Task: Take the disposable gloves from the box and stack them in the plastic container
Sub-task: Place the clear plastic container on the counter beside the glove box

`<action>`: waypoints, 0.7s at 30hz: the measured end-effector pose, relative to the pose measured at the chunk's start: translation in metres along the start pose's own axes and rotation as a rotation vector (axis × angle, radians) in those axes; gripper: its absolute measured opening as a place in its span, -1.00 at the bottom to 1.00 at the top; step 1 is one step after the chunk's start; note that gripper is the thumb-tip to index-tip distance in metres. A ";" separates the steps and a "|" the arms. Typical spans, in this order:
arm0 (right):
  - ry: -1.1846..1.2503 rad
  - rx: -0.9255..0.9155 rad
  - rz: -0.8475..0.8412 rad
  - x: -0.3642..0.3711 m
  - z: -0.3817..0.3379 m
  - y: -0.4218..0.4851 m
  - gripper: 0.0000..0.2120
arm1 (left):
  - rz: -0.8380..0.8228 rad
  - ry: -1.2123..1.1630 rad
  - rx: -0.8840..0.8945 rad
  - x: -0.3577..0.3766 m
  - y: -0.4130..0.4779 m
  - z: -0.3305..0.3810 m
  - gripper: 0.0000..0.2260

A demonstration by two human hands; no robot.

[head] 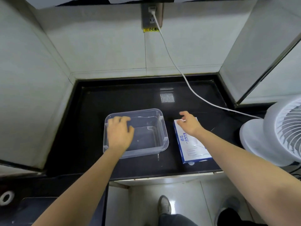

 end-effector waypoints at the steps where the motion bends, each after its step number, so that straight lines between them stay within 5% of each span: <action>1: -0.141 0.069 0.031 -0.007 0.018 -0.002 -0.46 | -0.025 -0.072 0.066 0.003 -0.007 0.020 -0.75; 4: -0.310 0.311 -0.124 0.001 0.064 -0.021 -0.17 | -0.180 -0.176 0.178 0.027 -0.031 0.071 -0.80; 8: -0.278 0.281 -0.217 0.029 0.075 -0.035 -0.08 | -0.292 -0.138 0.317 0.057 -0.064 0.116 -0.79; 12: -0.208 0.175 -0.104 0.026 0.063 -0.039 -0.34 | -0.390 -0.110 0.375 0.088 -0.089 0.146 -0.72; 17: -0.179 -0.037 0.011 0.016 0.055 -0.041 -0.63 | -0.632 0.020 0.187 0.155 -0.109 0.137 -0.35; 21: -0.226 -0.132 0.068 0.008 0.052 -0.036 -0.92 | -0.606 0.017 0.050 0.171 -0.099 0.123 -0.26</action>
Point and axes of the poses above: each hand's wrist, its own y-axis towards the middle knuckle, its own x-axis out of the palm, z = x × y, the point moved 10 cm from there along y, towards the middle knuckle, and after that the axes turned 11 degrees about -x, right-handed, at the moved point
